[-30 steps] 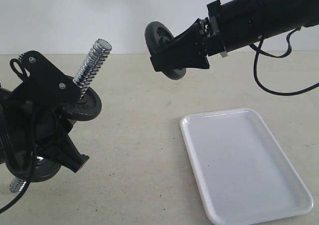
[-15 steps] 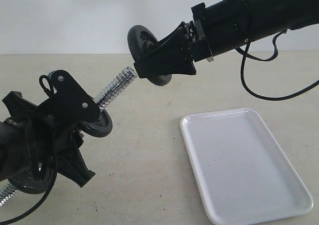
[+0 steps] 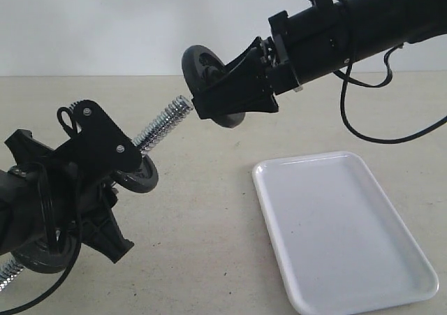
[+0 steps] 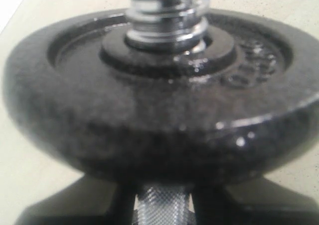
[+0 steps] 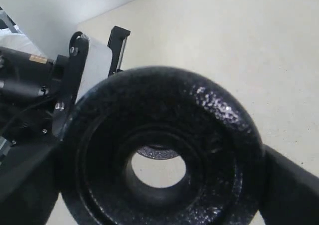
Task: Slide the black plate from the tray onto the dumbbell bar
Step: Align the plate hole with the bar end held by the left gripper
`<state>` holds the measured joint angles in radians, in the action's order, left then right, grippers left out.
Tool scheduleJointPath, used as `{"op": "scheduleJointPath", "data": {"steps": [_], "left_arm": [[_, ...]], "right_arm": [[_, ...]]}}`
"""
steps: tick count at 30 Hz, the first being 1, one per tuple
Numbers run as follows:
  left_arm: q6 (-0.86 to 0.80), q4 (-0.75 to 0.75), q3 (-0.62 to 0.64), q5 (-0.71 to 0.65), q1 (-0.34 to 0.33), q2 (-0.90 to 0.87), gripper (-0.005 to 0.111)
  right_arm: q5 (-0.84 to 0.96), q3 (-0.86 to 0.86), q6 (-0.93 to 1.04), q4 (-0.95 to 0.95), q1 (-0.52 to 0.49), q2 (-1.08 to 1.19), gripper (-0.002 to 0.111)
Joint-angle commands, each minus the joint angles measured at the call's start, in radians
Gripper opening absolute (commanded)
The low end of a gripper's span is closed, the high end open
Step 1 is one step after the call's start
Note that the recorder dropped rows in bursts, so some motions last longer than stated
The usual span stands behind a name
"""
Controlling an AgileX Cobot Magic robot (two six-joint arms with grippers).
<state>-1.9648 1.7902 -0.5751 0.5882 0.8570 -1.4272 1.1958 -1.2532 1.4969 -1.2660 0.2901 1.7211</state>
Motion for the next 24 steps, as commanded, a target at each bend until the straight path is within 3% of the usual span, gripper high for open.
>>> {"op": "scheduleJointPath", "data": {"steps": [1, 24], "left_arm": [[0.009, -0.046, -0.035, 0.069, 0.001, 0.034, 0.004], [-0.006, -0.046, -0.035, 0.009, 0.001, 0.034, 0.004]], "right_arm": [[0.025, -0.003, -0.001, -0.060, -0.002, -0.003, 0.000], [0.025, -0.003, 0.031, -0.160, -0.002, 0.047, 0.000]]}}
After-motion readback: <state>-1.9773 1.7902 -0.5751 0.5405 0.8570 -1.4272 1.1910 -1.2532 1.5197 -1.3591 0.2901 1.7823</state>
